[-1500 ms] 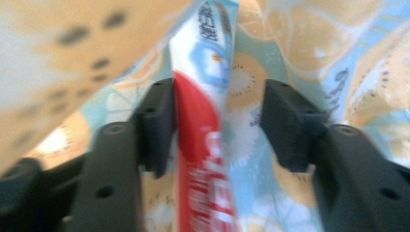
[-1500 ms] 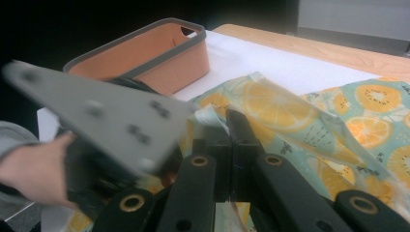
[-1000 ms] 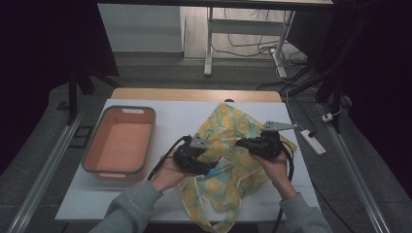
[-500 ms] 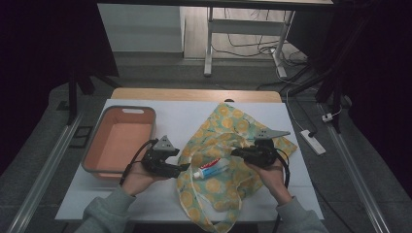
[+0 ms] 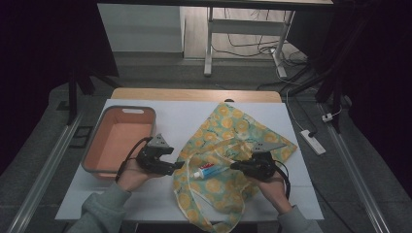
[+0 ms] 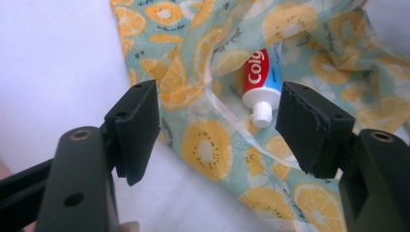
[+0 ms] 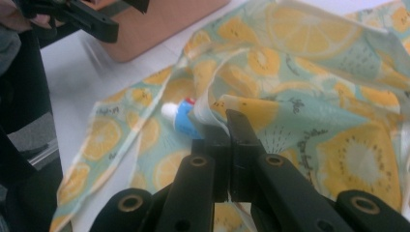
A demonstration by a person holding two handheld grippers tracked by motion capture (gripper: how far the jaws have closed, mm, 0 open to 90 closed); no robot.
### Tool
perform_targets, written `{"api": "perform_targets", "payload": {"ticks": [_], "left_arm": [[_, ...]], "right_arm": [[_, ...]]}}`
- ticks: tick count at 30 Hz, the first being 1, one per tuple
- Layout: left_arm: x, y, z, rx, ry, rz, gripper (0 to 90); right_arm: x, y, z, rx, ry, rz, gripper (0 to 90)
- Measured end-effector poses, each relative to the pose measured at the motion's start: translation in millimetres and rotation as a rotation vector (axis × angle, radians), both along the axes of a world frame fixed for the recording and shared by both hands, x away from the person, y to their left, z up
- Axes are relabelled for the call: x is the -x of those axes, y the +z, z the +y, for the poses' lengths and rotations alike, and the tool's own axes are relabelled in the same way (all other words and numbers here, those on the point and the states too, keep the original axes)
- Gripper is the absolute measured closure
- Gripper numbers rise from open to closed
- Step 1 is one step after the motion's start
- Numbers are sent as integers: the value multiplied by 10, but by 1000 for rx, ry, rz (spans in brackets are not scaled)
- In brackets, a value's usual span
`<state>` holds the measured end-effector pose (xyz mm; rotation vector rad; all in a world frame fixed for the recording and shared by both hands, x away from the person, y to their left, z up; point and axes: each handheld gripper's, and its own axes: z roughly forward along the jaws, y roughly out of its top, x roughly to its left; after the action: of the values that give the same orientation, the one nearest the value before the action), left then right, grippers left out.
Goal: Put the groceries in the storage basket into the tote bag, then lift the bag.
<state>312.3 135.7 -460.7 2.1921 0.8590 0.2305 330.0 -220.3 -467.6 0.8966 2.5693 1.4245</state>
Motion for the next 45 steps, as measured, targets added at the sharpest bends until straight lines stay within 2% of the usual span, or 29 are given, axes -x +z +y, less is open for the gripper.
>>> {"api": "perform_targets", "payload": {"ticks": [5,7,10,13,15,17,22,24,28,31,34,39,42,45], "left_arm": [[-34,-19,-20,-10,23,14,303],[-48,-30,-32,-14,34,16,290],[-66,-58,-48,-44,56,23,264],[-86,-63,-34,-49,70,32,252],[-97,-62,-27,-41,72,34,252],[-115,-72,-27,-43,75,45,252],[-175,-102,-51,-46,78,63,252],[-209,-117,-66,-33,76,76,252],[-224,-88,-149,-46,78,80,252],[-161,-6,-303,-113,49,41,252],[-188,15,-410,-135,55,27,275],[-366,-147,-520,-174,79,88,273],[-402,-257,-621,-219,82,100,276],[-449,-364,-668,-236,116,119,306]], "right_arm": [[44,-39,-99,9,-12,-12,838],[74,-45,-133,7,-28,-26,729],[134,7,-172,7,-73,-48,523],[249,108,-184,20,-93,-119,437],[329,158,-216,11,-96,-142,432],[397,175,-260,8,-100,-141,427],[497,104,-304,63,-106,-147,414],[512,73,-310,69,-103,-133,411],[546,42,-305,86,-102,-136,405],[559,27,-297,96,-94,-136,405],[565,8,-292,103,-94,-132,405],[589,15,-294,102,-87,-135,405],[602,16,-303,104,-83,-137,406],[606,10,-314,103,-82,-132,407]]}}
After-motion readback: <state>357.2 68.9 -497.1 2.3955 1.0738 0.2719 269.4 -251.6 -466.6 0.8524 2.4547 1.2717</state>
